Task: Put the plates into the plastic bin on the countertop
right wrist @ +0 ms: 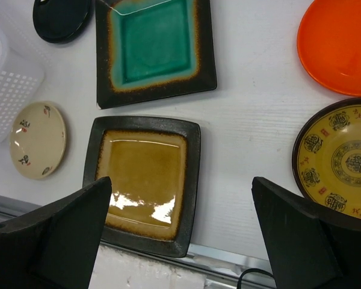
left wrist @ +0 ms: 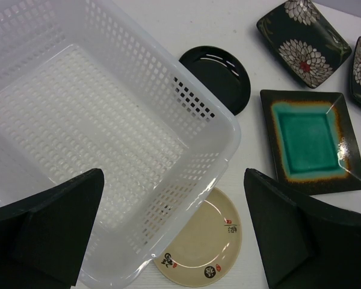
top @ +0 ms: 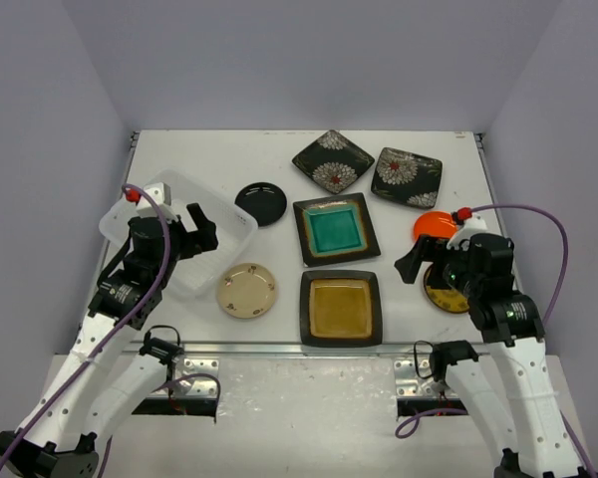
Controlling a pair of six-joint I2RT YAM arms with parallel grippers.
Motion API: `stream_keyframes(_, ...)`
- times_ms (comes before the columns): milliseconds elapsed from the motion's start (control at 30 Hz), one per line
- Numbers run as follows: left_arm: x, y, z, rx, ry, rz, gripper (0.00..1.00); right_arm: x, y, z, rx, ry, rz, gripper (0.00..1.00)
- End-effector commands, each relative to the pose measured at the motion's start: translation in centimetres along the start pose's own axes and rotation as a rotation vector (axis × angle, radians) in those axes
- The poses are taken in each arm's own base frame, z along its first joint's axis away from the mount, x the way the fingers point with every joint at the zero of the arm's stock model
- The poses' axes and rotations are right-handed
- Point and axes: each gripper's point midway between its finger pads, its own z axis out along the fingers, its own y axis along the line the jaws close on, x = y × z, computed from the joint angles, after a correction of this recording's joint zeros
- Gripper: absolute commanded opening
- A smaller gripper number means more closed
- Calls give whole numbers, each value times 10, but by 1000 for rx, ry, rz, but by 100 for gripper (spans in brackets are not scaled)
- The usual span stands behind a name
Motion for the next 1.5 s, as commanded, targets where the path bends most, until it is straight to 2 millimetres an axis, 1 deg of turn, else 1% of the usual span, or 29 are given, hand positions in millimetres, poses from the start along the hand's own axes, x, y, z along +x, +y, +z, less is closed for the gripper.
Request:
stream_keyframes(0, -11, -2, 1, 6, -41, -14, 100, -14, 2, 7, -18, -82, 7, 99)
stream_keyframes(100, -10, -2, 2, -1, -36, -14, 100, -20, 11, 14, -76, -123, 7, 99)
stream_keyframes(133, -10, -1, 3, -6, -33, -14, 100, -20, 19, 18, -125, -116, 2, 99)
stream_keyframes(233, -9, -1, 4, -8, -30, -14, 100, -13, 23, 36, -160, -16, -8, 99)
stream_keyframes(267, -9, -1, 4, -7, -29, -14, 100, -16, 24, 36, -162, -22, -17, 99)
stream_keyframes(300, -8, -1, 5, -7, -27, -15, 100, -16, 21, 45, -151, -1, -26, 99)
stream_keyframes(367, -8, -3, 5, 1, -23, -12, 100, -7, 11, 67, -123, 71, -33, 99)
stream_keyframes(433, -8, -4, 6, 5, -20, -11, 100, -10, 9, 80, -116, 105, -40, 99)
stream_keyframes(533, -6, -5, 7, 7, -14, -8, 100, -2, 7, 110, -133, 226, -30, 99)
stream_keyframes(567, -7, -6, 6, 15, -15, -7, 100, 1, 6, 124, -147, 266, -28, 99)
stream_keyframes(633, -8, -10, 5, 44, -18, -4, 100, -6, 7, 144, -169, 300, -22, 99)
stream_keyframes(700, -7, -16, 4, 79, -18, 1, 100, 9, -4, 172, -165, 393, 3, 99)
stream_keyframes(733, -7, -17, 4, 86, -18, 2, 100, 11, -5, 182, -179, 419, 12, 99)
stream_keyframes(833, -5, -20, 6, 96, -6, 9, 100, 6, -8, 211, -243, 455, 54, 95)
stream_keyframes(867, -4, -20, 7, 95, -4, 11, 100, 9, -11, 219, -260, 473, 72, 94)
stream_keyframes(900, -4, -19, 7, 92, -2, 12, 100, 15, -13, 227, -275, 493, 92, 91)
stream_keyframes(933, -3, -19, 8, 90, 2, 13, 100, 11, -11, 230, -298, 489, 92, 91)
stream_keyframes(1033, -1, -21, 10, 98, 16, 16, 100, 16, -9, 249, -358, 528, 112, 82)
stream_keyframes(1100, 0, -23, 11, 108, 24, 19, 100, 24, -11, 260, -384, 568, 141, 77)
stream_keyframes(1167, 1, -25, 11, 118, 28, 22, 100, 33, -18, 267, -395, 599, 188, 71)
stream_keyframes(1200, 2, -26, 12, 121, 31, 23, 100, 33, -18, 268, -403, 603, 201, 64)
stream_keyframes(1233, 2, -26, 12, 125, 33, 24, 100, 33, -23, 269, -398, 605, 230, 57)
stream_keyframes(1267, 2, -27, 12, 129, 34, 24, 100, 34, -33, 271, -384, 607, 269, 51)
stream_keyframes(1300, 2, -28, 11, 135, 33, 24, 100, 36, -34, 271, -393, 615, 286, 47)
stream_keyframes(1333, 3, -29, 11, 140, 35, 26, 100, 40, -36, 273, -394, 628, 310, 42)
stream_keyframes(1367, 2, -30, 11, 147, 33, 25, 100, 45, -35, 274, -409, 644, 328, 40)
stream_keyframes(1467, 2, -32, 10, 158, 32, 27, 100, 51, -33, 273, -443, 665, 360, 27)
